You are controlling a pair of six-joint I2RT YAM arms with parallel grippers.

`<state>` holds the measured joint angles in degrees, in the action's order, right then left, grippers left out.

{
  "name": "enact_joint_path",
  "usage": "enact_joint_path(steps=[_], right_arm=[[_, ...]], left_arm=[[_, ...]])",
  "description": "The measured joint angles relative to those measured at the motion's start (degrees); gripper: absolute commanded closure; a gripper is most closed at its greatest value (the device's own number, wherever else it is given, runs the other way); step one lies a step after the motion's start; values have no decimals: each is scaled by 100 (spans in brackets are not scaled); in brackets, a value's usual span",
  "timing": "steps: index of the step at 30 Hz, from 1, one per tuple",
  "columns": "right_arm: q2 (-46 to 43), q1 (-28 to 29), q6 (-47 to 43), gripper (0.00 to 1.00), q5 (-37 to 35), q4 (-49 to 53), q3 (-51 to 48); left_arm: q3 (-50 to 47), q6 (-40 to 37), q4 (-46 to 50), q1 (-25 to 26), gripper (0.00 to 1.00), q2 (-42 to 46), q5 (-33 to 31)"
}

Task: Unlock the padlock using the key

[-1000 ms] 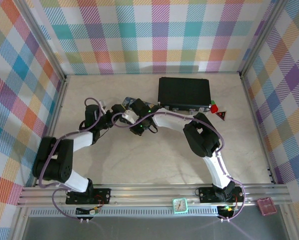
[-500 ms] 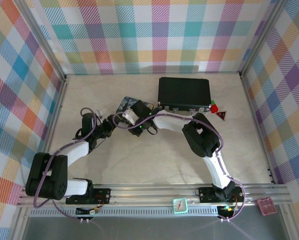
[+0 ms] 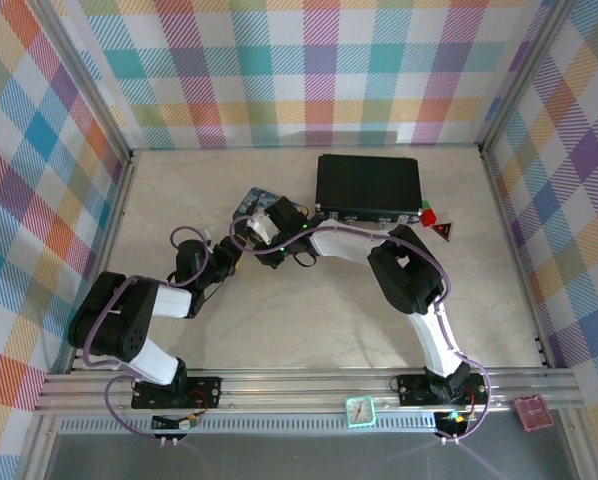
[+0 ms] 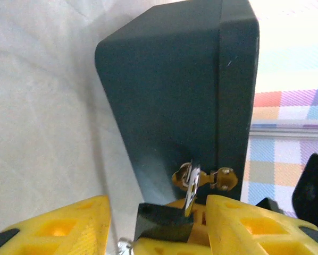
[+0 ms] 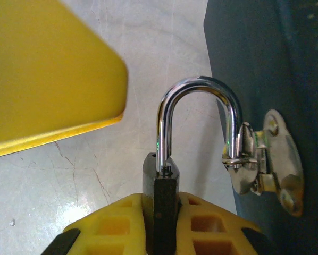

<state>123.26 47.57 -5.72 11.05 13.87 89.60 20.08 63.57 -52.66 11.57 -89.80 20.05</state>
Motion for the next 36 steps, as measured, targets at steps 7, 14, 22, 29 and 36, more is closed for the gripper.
enact_joint_path(steps=[7,14,22,29,36], right_arm=[[0,-61,44,100,17,-11,-11],[0,-149,59,100,42,9,-15],[0,-140,68,100,81,0,-15],[0,-140,76,100,116,26,-15],[-2,-142,85,83,149,26,-15]], left_arm=[[105,380,-1473,72,68,-1043,42],[221,522,-2103,184,62,-1504,42],[236,540,-2127,225,68,-1539,133],[479,466,-2306,229,81,-1801,286],[520,243,-2282,229,97,-1812,282]])
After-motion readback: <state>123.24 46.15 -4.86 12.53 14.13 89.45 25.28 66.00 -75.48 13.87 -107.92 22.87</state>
